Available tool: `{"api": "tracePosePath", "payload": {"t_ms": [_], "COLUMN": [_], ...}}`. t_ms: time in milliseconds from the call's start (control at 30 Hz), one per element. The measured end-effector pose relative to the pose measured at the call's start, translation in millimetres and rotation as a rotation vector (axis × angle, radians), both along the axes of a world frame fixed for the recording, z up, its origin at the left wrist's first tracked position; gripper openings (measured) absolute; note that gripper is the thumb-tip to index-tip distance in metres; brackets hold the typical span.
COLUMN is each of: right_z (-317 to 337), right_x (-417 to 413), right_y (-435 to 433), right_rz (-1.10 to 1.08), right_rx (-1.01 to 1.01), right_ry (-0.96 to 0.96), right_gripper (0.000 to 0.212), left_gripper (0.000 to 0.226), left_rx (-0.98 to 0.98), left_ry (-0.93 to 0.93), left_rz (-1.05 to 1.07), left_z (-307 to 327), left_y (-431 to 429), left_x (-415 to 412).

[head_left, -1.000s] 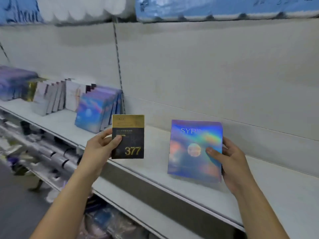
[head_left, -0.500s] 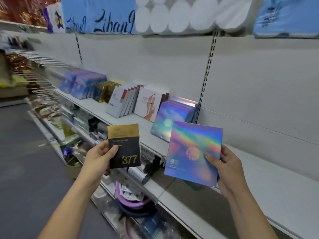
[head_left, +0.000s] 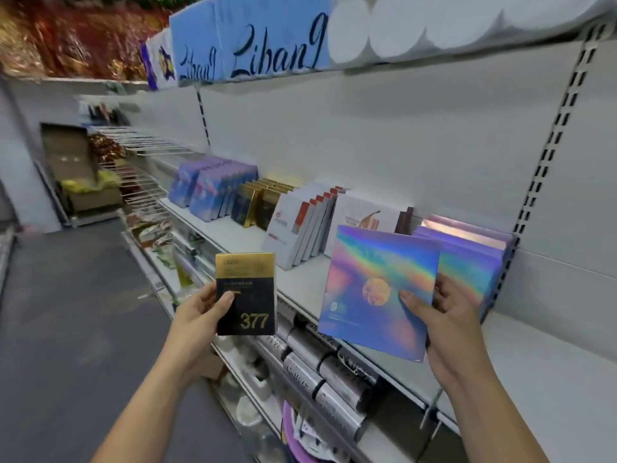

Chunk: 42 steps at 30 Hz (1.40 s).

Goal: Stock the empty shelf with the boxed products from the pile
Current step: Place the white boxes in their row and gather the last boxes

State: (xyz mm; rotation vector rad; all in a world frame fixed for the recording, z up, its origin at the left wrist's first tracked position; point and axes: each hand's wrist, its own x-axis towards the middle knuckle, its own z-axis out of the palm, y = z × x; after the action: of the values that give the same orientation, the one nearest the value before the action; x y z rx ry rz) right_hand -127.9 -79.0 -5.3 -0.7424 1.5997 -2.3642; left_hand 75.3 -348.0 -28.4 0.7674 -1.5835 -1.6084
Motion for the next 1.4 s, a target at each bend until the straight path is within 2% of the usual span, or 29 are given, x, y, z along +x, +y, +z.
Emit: {"api": "tracePosePath", "payload": {"t_ms": [100,200,367,533,600,767,967,1267,1400], "right_z": [5.4,3.6,-4.0,-7.1,-7.6,4.2,10.8,40.3,45.5], "right_x": [-11.3,-18.4,-19.8,-13.5,-7.8,2.3,-1.7,-8.2,2.4], "right_y": [-45.3,-89.2,-156.4,-222.1,-242.8,-284.7,-301.6,-292.9,-289.4], "right_rz": [0.024,0.023,0.002,-0.119,-0.168,-0.276,-0.349,-0.474,-0.569], "right_rx": [-0.02,-0.01,-0.019,-0.046,-0.016,0.012,-0.003,-0.069,-0.088], "right_ry": [0.001,-0.013,-0.054,-0.083,-0.105,-0.083,-0.077,-0.023,-0.002], "right_gripper": [0.063,0.086,0.089,0.045,0.04,0.042,0.034,0.039,0.045], "left_gripper": [0.026,0.027,0.025,0.027,0.028,0.026,0.028,0.029,0.03], "left_rx": [-0.03,-0.039,-0.023,0.019,0.027,0.022,-0.046,-0.184,-0.216], "left_ry": [0.02,0.015,0.041,0.08,0.082,0.1,0.101,-0.012,-0.001], "left_rz": [0.026,0.038,0.008,-0.125,-0.16,-0.243,-0.352,-0.461,-0.486], "left_z": [10.1,8.8,-1.5,-11.8,-16.1,-16.1,-18.6,-15.9,-22.0], "left_y": [-43.5,-83.7,-157.6,-251.7,-283.7,-353.5,-376.9,-371.2,-368.3], "left_x": [-4.6,-7.8,-18.4,-33.7,-37.6,-76.2,-127.2,-206.8,-231.8]}}
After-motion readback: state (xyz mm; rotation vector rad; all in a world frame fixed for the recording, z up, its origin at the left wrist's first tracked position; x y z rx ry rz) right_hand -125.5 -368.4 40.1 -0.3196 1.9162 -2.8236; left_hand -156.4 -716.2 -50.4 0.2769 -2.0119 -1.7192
